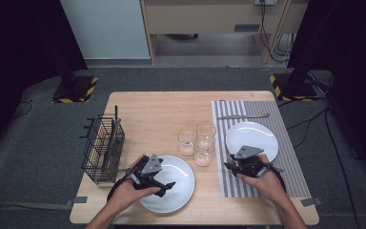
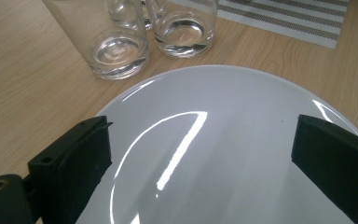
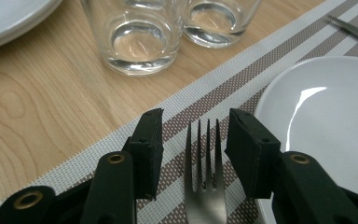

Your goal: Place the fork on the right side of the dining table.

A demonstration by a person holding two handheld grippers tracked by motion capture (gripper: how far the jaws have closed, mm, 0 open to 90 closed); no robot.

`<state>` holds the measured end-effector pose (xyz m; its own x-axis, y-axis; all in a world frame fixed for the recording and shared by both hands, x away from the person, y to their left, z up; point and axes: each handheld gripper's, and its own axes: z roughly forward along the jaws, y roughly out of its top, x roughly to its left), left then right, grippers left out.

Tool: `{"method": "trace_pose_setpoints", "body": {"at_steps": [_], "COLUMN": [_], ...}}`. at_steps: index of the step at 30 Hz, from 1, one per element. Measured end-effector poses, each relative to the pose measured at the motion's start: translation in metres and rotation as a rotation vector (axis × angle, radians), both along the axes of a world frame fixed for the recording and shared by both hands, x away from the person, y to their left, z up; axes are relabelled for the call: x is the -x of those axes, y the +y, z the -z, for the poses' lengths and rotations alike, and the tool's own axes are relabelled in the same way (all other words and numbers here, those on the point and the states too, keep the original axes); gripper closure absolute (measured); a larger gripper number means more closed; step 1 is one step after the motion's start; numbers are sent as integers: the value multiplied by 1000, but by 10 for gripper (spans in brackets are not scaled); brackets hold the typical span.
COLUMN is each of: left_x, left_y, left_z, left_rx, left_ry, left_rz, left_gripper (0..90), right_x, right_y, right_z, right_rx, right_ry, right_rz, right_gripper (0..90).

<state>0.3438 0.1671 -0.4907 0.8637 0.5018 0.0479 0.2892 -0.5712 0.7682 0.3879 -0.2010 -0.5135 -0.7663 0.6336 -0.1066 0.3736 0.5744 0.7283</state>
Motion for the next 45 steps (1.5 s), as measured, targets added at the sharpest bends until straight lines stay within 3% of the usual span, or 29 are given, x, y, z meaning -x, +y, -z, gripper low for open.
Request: {"method": "trace_pose_setpoints", "body": {"at_steps": [20,36,45], "left_x": [0,0,0], "left_y": [-1,-1,-1], "left_z": [1,1,1], "left_rx": [-4,-4,-8], "left_ry": [5,4,4], "left_rz": [5,5,9], "left_gripper": [41,41,41], "right_x": [-5,8,15], "right_y": [6,13,14], "right_z": [5,-1,-1], "right_rx": [-15,-28,-39], "right_ry": [33,41,52], "right_rz": [-6,-97,-116], "right_gripper": [584,597,591]}}
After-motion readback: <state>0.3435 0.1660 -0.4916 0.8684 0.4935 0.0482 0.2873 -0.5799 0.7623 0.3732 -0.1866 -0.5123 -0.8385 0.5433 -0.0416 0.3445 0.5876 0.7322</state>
